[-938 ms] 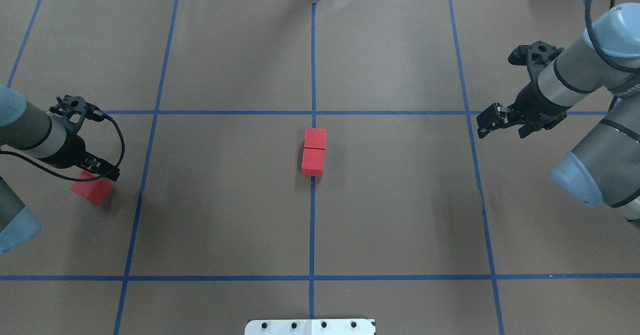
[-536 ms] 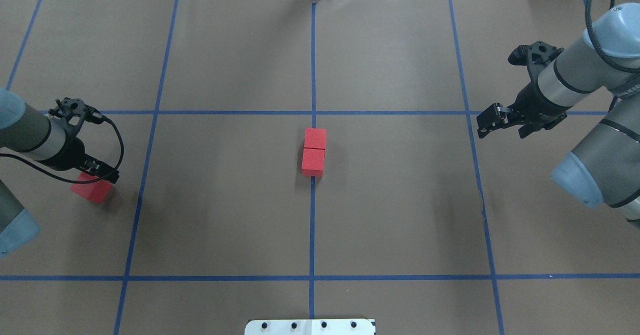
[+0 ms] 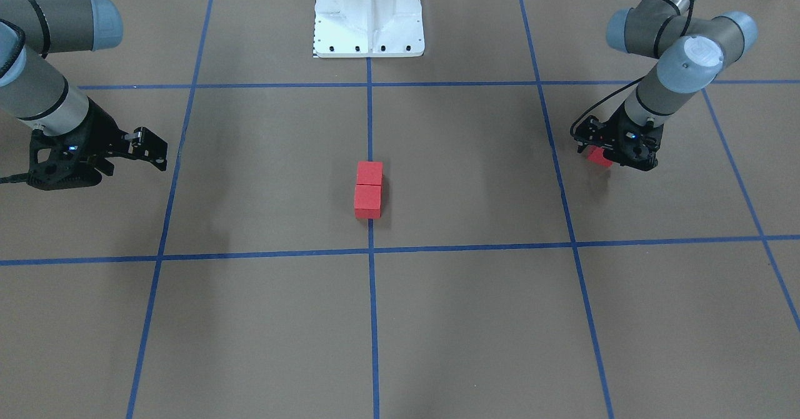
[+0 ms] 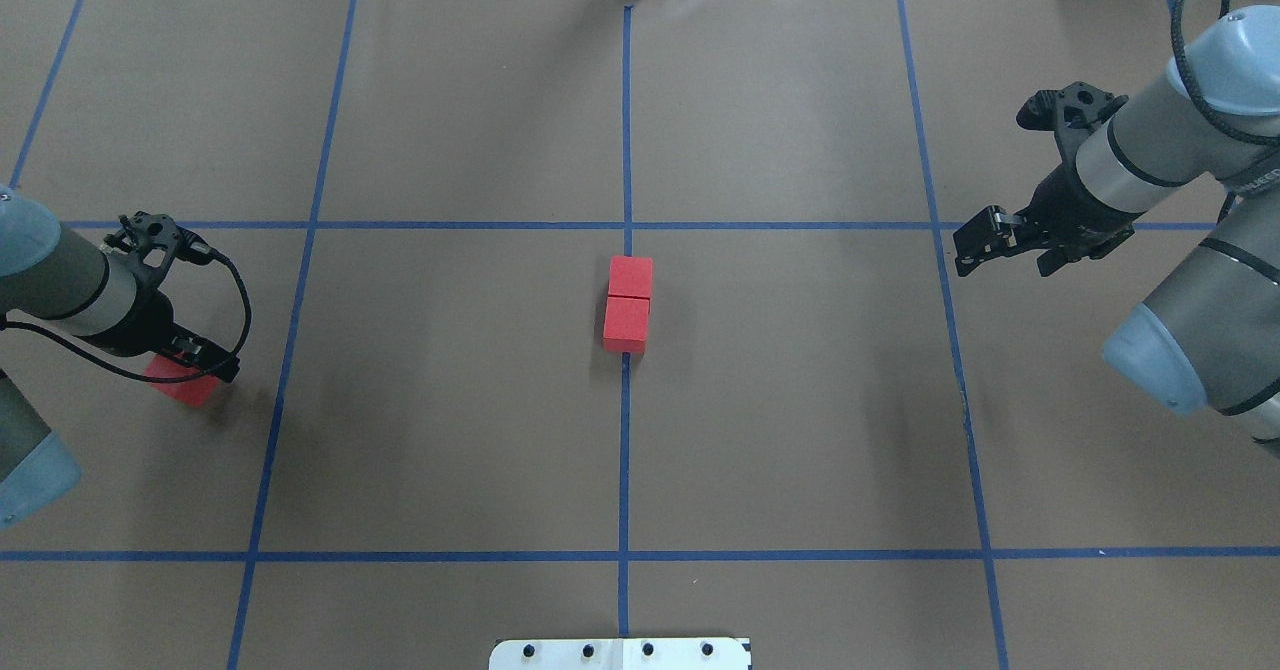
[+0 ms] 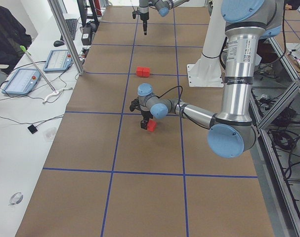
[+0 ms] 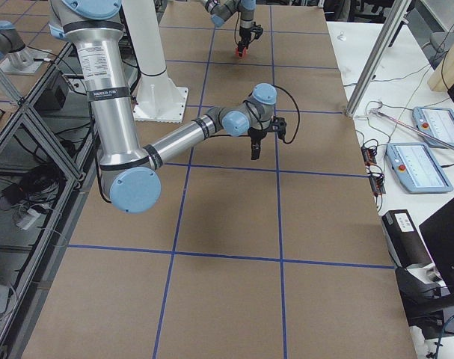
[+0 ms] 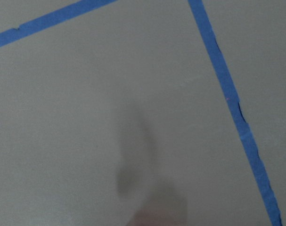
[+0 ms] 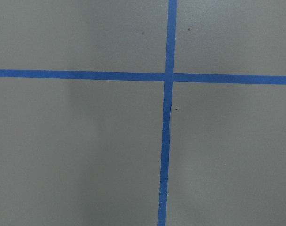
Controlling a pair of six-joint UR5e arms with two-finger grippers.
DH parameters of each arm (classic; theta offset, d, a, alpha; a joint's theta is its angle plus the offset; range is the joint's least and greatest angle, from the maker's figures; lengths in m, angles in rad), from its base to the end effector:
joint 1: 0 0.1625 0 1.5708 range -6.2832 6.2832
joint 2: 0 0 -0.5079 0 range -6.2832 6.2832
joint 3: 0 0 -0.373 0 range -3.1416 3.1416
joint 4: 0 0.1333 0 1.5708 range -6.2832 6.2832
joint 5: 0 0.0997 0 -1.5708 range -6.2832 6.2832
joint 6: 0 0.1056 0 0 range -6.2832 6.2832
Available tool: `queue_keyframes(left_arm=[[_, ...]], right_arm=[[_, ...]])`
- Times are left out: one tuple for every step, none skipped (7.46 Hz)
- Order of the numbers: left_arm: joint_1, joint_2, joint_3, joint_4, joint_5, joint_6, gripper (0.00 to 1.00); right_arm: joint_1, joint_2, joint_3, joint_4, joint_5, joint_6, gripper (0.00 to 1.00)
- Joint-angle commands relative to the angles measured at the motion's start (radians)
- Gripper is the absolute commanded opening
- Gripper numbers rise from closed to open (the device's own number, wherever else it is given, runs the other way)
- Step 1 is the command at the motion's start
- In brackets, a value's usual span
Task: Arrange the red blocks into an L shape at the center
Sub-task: 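Lower the left gripper onto the last red cube and close on it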
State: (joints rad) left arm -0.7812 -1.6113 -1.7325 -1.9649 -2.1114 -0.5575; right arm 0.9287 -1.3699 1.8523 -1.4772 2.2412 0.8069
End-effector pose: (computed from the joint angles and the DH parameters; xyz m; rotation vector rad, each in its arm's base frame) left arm 0.3131 -0.4217 0.6140 0.1282 0.7767 0.3812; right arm -0.2814 -0.4894 0.5022 -0.0169 -0.8537 -0.0383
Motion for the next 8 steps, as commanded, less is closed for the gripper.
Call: queue_keyframes(left_arm=[[0.002, 0.002, -0.002, 0.0, 0.001, -0.001, 0.89], [0.002, 0.002, -0.004, 0.0, 0.001, 0.001, 0.7], [0.002, 0.004, -0.004, 0.0, 0.004, 0.001, 0.39], [0.002, 0.014, -0.009, 0.0, 0.004, 0.001, 0.0], [0.002, 0.013, -0.009, 0.0, 0.004, 0.004, 0.0], [0.002, 0.01, -0.022, 0.003, 0.001, 0.005, 0.0], [0.002, -0.004, -0.035, 0.007, 0.001, 0.001, 0.0], [0.003, -0.05, -0.048, 0.062, 0.001, -0.008, 0.0]], right_arm=[[-0.001, -0.001, -0.001, 0.0, 0.0, 0.0, 1.0], [-0.001, -0.002, -0.001, 0.0, 0.0, 0.0, 1.0], [-0.001, -0.002, -0.001, 0.0, 0.0, 0.0, 1.0], [-0.001, -0.002, -0.002, 0.0, 0.0, 0.0, 1.0], [-0.001, -0.002, -0.002, 0.0, 0.0, 0.0, 1.0], [-0.001, -0.002, -0.002, 0.0, 0.0, 0.0, 1.0], [-0.001, -0.002, -0.001, 0.0, 0.0, 0.0, 1.0], [-0.001, -0.002, -0.001, 0.0, 0.0, 0.0, 1.0]])
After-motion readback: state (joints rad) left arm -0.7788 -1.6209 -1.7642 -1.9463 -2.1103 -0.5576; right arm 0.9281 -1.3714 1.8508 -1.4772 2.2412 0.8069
